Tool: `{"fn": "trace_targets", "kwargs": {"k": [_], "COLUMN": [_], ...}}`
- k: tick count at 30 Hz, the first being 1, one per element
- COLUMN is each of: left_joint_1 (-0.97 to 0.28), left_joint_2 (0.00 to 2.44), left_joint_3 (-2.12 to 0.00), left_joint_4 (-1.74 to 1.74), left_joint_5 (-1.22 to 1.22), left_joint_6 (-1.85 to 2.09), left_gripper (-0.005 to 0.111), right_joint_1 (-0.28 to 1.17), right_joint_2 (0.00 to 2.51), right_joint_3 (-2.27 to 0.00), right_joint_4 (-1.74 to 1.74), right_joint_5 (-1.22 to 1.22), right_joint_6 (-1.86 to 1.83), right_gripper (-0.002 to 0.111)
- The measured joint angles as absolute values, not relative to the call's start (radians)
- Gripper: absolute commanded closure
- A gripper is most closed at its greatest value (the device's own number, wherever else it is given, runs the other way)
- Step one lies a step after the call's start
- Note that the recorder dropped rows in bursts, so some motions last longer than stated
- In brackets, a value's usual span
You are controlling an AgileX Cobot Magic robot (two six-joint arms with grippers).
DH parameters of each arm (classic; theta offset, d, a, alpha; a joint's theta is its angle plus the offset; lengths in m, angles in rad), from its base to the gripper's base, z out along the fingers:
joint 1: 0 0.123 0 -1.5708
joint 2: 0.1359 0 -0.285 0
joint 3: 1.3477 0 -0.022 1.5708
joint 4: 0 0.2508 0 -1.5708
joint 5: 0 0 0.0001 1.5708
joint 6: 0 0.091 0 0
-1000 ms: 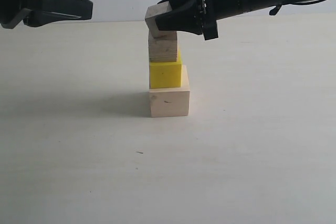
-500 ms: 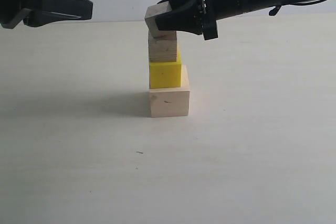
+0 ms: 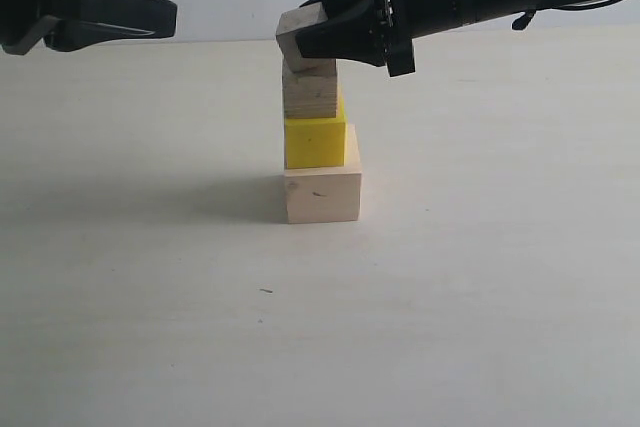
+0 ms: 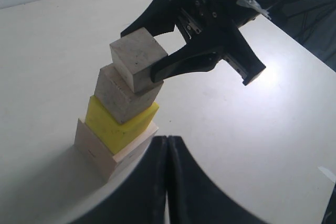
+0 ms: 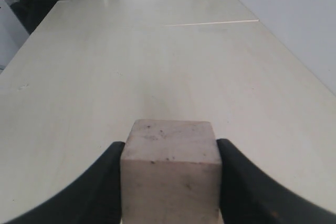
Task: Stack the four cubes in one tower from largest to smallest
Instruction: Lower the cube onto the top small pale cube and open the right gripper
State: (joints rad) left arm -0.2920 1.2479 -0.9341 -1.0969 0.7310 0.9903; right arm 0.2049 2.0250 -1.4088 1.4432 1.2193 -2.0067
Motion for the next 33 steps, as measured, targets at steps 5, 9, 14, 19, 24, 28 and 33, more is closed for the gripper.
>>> {"fn": "trace_targets", "kwargs": {"k": [5, 9, 14, 19, 24, 28, 33], "left_joint_1": [-0.292, -0.292, -0.292, -0.292, -0.292, -0.292, -0.292], "left_joint_2": [1.248, 1.248, 1.248, 1.248, 1.248, 1.248, 1.248], "left_joint_3": [-0.934, -0.934, -0.934, -0.934, -0.934, -0.934, -0.934], "left_joint_4": [-1.097, -1.097, -1.097, -1.097, -1.097, -1.097, -1.097], "left_joint_5": [0.731, 0.731, 0.731, 0.731, 0.731, 0.731, 0.731], "left_joint_6": [0.990, 0.990, 0.990, 0.990, 0.990, 0.990, 0.990], "left_gripper": [0.107, 0.107, 0.107, 0.107, 0.107, 0.107, 0.107], "right_joint_1": [0.205, 0.205, 0.205, 0.205, 0.205, 0.205, 0.205], "right_joint_2": [2.025, 2.025, 2.025, 2.025, 2.027, 2.027, 2.027], "right_joint_3": [-1.409, -1.409, -1.409, -1.409, -1.409, -1.409, -1.409], "right_joint_4": [1.443, 1.443, 1.443, 1.439, 1.423, 1.421, 1.431], "right_joint_5": [1.219, 1.219, 1.219, 1.219, 1.219, 1.211, 1.211], "right_joint_6": [-2.007, -2.007, -2.007, -2.007, -2.003, -1.985, -1.978], "right_gripper": [0.072, 0.066, 0.062, 0.053, 0.045, 0.045, 0.045]}}
